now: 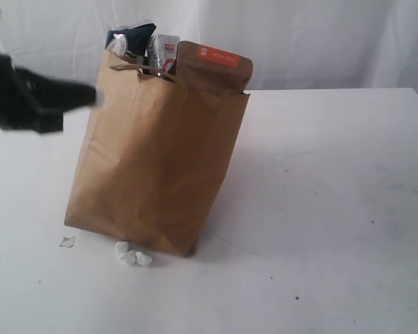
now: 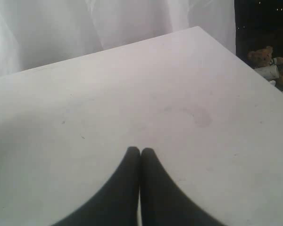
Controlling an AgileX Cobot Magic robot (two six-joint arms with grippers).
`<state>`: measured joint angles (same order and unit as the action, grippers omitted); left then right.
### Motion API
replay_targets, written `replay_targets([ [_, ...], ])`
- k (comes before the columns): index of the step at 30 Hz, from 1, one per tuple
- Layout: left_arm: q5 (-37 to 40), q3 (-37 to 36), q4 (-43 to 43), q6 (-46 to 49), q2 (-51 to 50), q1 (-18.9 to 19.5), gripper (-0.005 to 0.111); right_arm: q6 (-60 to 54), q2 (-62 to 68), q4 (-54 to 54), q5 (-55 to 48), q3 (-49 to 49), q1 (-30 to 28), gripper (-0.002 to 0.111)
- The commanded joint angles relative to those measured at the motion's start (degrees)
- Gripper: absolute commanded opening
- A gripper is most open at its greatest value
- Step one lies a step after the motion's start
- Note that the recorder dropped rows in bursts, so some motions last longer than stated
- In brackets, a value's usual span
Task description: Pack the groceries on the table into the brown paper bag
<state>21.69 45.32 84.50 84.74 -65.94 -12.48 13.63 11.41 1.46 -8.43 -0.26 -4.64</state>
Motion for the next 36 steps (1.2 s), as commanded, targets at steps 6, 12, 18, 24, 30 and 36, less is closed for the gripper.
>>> replay_targets([
  [6,8.9,18.0,15.4,22.8,-10.9,-0.2,0.000,0.2,0.1,0.2,0.3,0.3,0.2,0.000],
  [12,-4.0,28.0,15.4,3.5,-21.9,-0.2,0.000,0.2,0.1,0.2,0.3,0.3,0.2,0.000],
  [18,2.0,30.1,15.4,-9.8,-26.9,-0.2,0.000,0.2,0.1,0.2,0.3,0.3,0.2,0.000],
  [24,11.2,30.1,15.4,-9.7,-30.3,-0.2,0.000,0.2,0.1,0.2,0.3,0.3,0.2,0.000],
  [30,18.1,30.1,15.4,-7.6,-31.6,-0.2,0.000,0.2,0.1,0.2,0.3,0.3,0.2,0.000],
  [36,21.7,30.1,9.6,-9.3,-31.6,-0.2,0.027,0.2,0.1,0.2,0.3,0.3,0.2,0.000],
])
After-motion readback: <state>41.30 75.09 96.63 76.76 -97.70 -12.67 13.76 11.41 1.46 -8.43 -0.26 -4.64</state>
